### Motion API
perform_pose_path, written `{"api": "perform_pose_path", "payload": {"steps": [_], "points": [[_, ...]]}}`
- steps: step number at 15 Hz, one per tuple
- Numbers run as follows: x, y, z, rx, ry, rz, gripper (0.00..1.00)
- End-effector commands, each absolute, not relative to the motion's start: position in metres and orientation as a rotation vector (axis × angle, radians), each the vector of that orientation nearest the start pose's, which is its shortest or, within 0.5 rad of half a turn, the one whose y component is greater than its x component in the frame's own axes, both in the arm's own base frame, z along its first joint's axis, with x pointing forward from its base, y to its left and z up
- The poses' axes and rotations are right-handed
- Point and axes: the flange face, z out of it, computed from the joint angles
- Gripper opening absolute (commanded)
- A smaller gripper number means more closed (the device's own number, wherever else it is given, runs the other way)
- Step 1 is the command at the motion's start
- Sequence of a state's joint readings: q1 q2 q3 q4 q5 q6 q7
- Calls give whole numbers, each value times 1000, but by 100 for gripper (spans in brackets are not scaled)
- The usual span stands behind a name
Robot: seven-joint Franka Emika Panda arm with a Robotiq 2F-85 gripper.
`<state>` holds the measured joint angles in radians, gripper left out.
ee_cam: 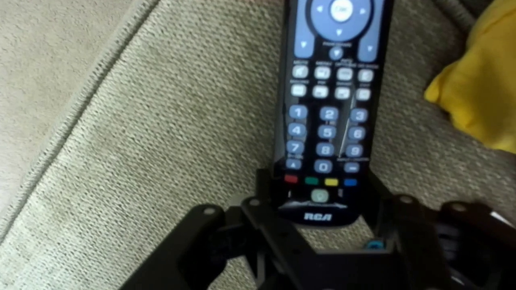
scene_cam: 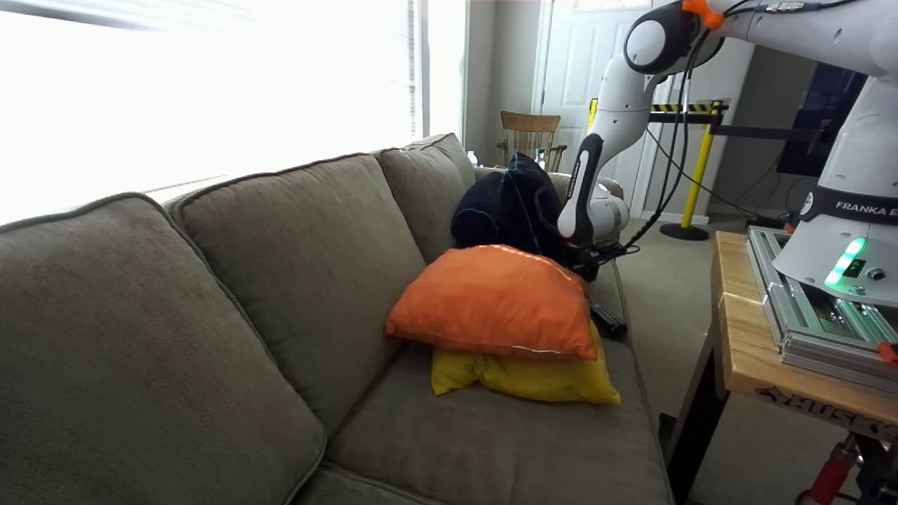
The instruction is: Put the remotes on the seat
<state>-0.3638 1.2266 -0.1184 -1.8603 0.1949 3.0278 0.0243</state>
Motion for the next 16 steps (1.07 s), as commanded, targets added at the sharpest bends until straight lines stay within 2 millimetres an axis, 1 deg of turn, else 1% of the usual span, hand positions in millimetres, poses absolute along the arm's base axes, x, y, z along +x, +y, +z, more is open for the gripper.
{"api": "perform_pose_path", "payload": {"steps": [1,6,7,8,10,13,16], "points": [[458,-250,-87,-3050,980,82,29],[479,-236,-36,-3065,850,32,29],[483,-230,-24,-3048,783,50,29],[485,-226,-16,-3045,697,70,29],[490,-221,4,-3055,526,102,29],[496,-223,26,-3098,289,144,29],[507,-227,41,-3141,99,148,29]]}}
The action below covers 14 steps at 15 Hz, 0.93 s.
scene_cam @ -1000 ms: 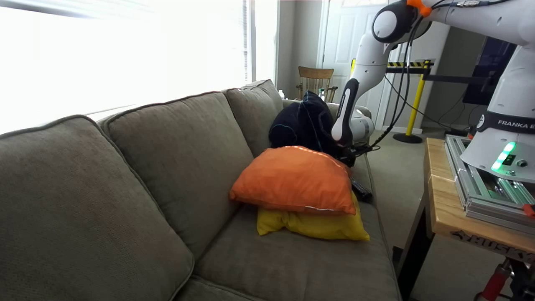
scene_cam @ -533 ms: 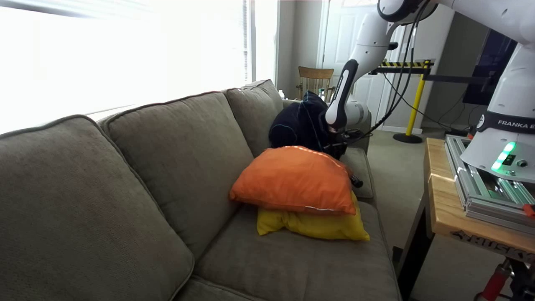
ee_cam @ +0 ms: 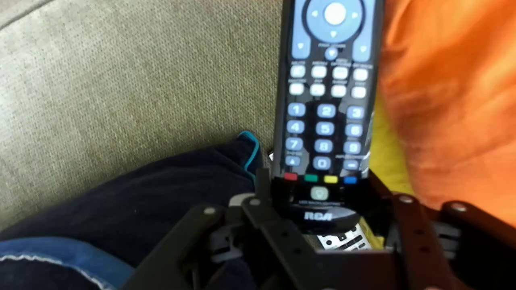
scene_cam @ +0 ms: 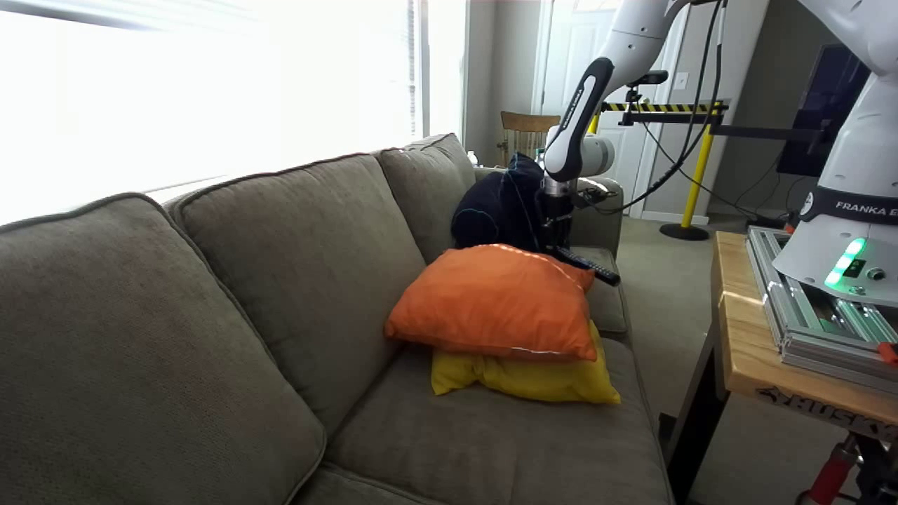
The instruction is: Put the remotes on the seat
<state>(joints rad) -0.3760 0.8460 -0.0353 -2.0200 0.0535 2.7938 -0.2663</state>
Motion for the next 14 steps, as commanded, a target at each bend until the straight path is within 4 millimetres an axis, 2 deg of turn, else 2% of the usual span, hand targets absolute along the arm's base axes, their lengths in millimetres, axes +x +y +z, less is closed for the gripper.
{"api": "perform_pose_path", "payload": {"steps": [1,4,5,6,8,9,14], "points": [[509,-227,43,-3153,44,147,29],[516,-222,51,-3176,-85,146,29],[517,-226,40,-3160,12,112,29],[518,-225,41,-3161,4,110,54],[518,-225,40,-3160,5,112,54],[518,-225,40,-3160,6,113,29],[531,-211,42,-3156,-229,58,29]]}}
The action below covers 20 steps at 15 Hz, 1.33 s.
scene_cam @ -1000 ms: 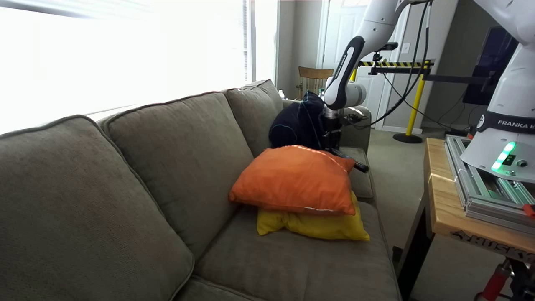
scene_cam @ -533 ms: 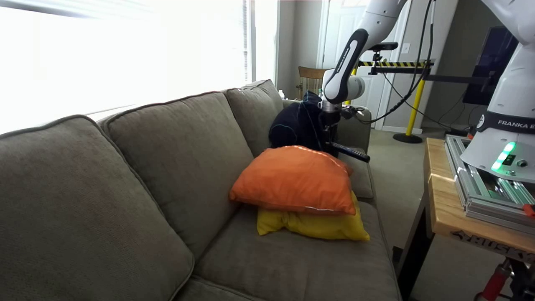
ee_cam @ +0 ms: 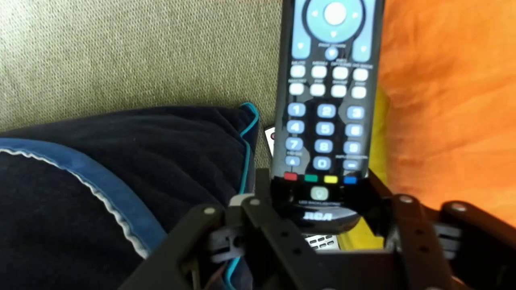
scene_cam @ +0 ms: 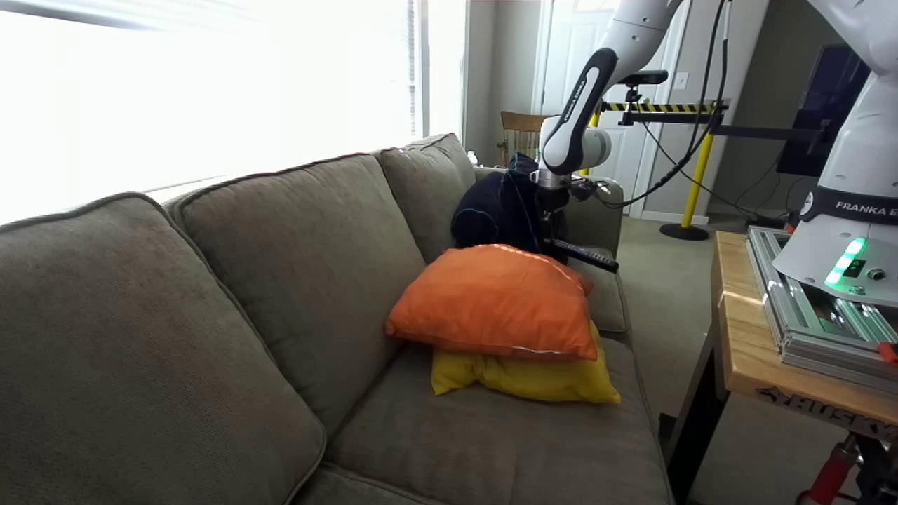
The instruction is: Put the remotes on the seat
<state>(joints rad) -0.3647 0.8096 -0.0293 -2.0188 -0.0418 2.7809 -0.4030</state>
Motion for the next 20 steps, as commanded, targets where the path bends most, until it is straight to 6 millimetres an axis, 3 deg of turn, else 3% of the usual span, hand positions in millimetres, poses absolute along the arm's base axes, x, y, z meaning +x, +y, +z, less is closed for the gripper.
{"api": "perform_pose_path", "payload": {"steps": [1,7,20], "points": [[535,-207,42,-3156,-272,49,29],[558,-191,38,-3178,-446,-28,29],[616,-157,5,-3174,-568,-182,29]]}}
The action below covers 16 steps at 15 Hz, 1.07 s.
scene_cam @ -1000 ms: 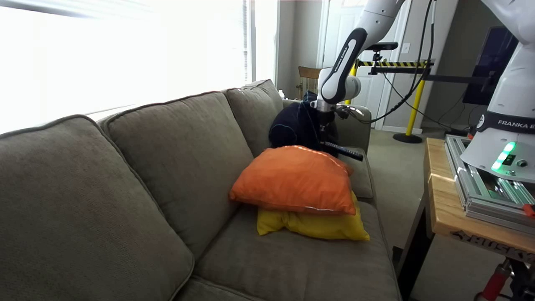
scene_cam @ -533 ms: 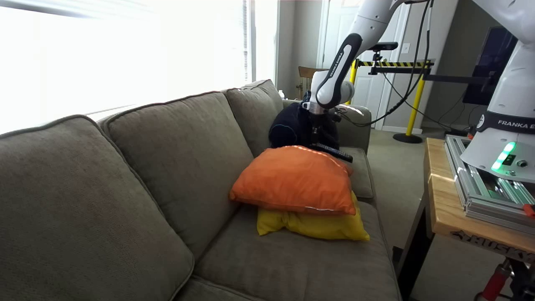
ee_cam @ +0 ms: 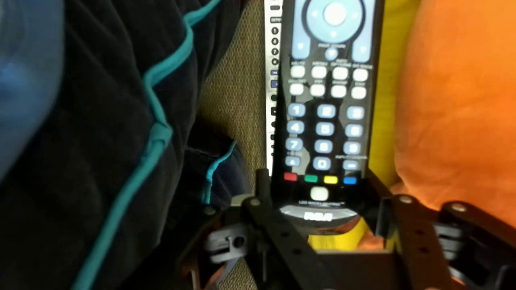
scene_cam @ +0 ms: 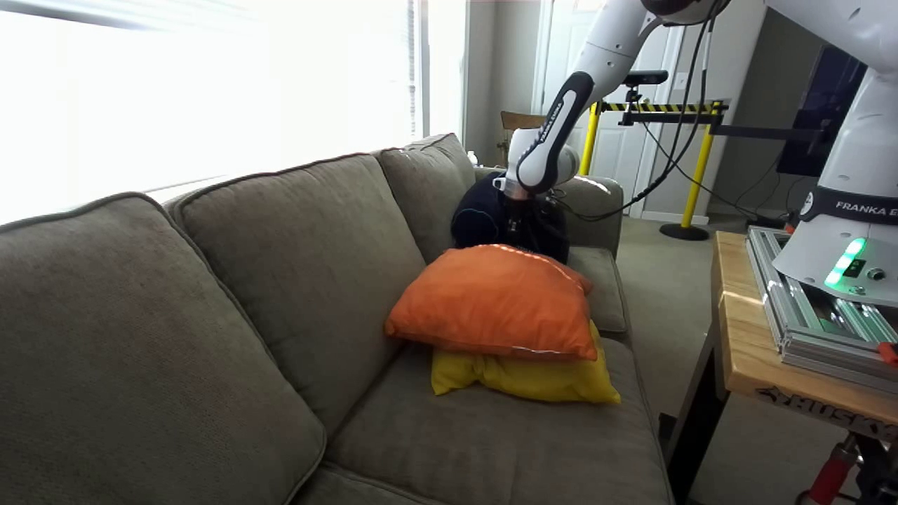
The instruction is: Put the remotes on the seat
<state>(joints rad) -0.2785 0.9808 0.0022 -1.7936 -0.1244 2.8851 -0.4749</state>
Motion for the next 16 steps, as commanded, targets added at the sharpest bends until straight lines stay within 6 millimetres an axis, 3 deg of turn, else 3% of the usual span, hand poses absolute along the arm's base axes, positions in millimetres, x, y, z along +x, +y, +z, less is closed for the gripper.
{"api": "perform_pose_path", "payload": {"steps": [1,8,16], "points": [[620,-155,3,-3173,-581,-183,29],[640,-153,-16,-3180,-614,-220,29],[649,-153,-36,-3176,-608,-240,29]]}}
